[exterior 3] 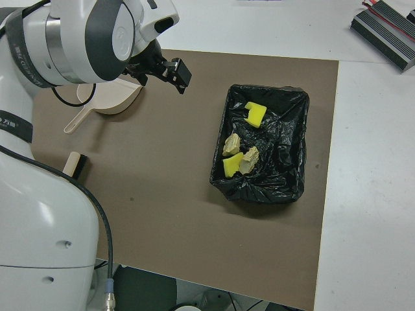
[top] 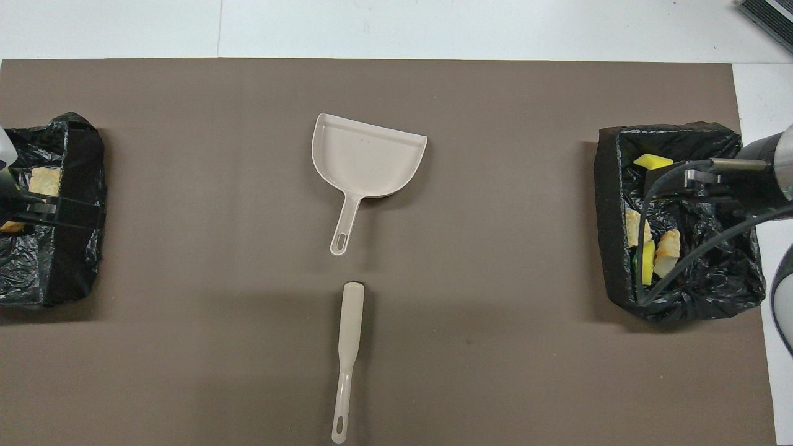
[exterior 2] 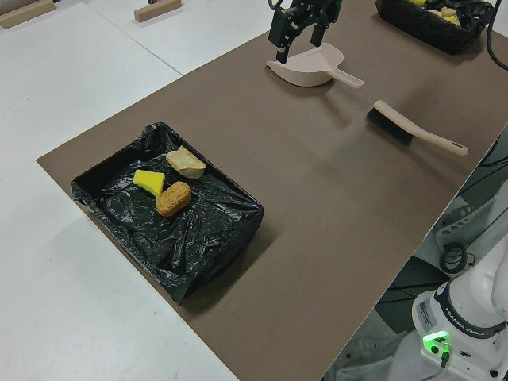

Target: Sweep and dump trash in bin

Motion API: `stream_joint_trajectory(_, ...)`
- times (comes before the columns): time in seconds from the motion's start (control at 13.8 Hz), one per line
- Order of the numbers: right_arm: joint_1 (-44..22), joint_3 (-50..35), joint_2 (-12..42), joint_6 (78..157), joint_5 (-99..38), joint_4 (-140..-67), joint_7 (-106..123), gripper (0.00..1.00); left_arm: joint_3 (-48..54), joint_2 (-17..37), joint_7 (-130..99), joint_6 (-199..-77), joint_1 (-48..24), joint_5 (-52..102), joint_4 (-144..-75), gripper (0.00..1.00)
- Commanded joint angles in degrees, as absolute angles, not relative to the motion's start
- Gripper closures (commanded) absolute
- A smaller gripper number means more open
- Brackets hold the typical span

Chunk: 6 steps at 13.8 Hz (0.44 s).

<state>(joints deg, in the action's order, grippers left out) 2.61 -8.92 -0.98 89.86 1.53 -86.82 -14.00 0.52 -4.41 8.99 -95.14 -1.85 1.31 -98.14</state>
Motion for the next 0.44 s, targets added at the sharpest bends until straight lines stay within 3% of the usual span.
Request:
stream_joint_trajectory(0.0, 2.8, -9.4, -1.1, 91.1, 1.1, -87.2, -14.3, 0.0, 0.6, -3.0, 10.8, -92.4, -1.1, 1.7, -95.0, 0.0)
stream_joint_trajectory(0.36, 2.7, -9.3, -1.1, 91.1, 1.2, -87.2, -14.3, 0.0, 0.6, -3.0, 10.8, -92.5, -1.1, 1.1, -95.2, 0.0)
